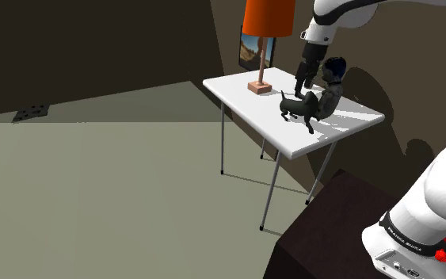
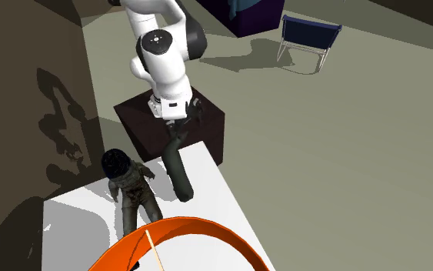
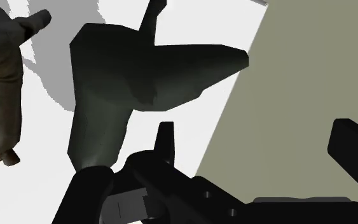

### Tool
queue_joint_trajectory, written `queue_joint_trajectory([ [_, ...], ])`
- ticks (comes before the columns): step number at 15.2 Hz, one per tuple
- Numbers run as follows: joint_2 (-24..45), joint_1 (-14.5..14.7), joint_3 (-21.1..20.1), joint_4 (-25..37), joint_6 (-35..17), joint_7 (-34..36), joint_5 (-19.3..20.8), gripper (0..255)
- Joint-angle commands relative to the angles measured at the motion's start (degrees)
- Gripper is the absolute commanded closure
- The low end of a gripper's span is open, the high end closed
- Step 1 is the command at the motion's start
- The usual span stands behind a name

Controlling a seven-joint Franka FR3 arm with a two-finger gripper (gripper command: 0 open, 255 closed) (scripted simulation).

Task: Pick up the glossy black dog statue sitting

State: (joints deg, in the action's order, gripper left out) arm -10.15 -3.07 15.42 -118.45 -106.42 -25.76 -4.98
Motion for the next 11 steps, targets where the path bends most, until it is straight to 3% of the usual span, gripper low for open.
queue_joint_trajectory([
  [1, 4.38, -0.45, 1.21, 2.89, -0.72, -2.11, -0.98, 0],
  [11, 27.55, -4.70, 3.58, 21.31, -1.27, -10.36, -7.96, 0],
])
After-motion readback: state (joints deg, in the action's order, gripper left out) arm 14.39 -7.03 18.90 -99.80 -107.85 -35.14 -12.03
